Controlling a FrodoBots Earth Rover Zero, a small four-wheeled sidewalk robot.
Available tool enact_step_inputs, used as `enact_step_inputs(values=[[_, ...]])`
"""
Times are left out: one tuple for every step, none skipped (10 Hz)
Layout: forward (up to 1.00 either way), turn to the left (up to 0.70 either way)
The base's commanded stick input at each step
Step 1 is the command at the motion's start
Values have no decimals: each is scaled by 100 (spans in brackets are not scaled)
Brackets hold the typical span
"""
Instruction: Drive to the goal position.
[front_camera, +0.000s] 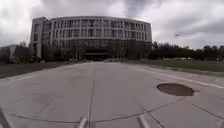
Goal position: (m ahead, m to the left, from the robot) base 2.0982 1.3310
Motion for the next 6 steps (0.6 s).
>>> enact_step_inputs(values=[[70,1],[70,1],[70,1],[70,1],[70,1],[70,1]])
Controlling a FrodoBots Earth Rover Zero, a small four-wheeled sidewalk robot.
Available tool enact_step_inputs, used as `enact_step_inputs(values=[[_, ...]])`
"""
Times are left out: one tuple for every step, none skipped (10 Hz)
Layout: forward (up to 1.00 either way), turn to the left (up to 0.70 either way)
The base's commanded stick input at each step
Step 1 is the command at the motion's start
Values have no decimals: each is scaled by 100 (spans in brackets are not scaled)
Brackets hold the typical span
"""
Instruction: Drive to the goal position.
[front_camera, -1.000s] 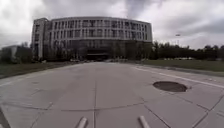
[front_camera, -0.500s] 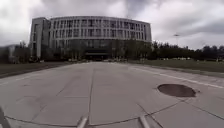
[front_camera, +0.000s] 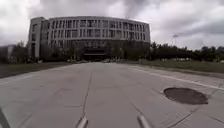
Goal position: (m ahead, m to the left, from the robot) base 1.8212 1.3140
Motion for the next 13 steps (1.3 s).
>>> enact_step_inputs(values=[[70,1],[70,1],[70,1],[70,1],[70,1],[70,1],[70,1],[70,1],[70,1],[70,1],[70,1],[70,1],[70,1]])
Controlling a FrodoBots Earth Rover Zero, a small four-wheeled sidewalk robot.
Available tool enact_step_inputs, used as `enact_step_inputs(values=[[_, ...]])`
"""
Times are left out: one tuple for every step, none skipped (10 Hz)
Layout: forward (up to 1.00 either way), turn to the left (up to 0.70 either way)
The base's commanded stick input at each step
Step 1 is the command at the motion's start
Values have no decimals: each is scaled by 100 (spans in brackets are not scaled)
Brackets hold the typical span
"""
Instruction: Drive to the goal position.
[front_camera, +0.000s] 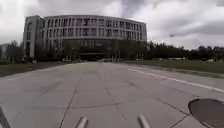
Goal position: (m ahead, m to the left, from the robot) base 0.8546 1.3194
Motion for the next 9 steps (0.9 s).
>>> enact_step_inputs(values=[[70,1],[70,1],[70,1],[70,1],[70,1],[70,1],[70,1],[70,1],[70,1]])
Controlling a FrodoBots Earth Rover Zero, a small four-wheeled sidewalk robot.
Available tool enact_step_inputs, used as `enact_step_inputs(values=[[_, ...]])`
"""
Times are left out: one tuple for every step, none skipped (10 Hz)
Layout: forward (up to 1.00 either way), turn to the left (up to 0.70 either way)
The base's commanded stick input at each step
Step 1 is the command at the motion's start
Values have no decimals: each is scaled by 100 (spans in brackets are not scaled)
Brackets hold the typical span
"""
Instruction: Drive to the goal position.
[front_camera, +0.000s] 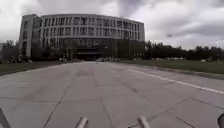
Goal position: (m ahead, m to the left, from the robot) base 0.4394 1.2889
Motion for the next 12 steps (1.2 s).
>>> enact_step_inputs(values=[[70,1],[70,1],[70,1],[70,1],[70,1],[70,1],[70,1],[70,1],[70,1],[70,1],[70,1],[70,1]])
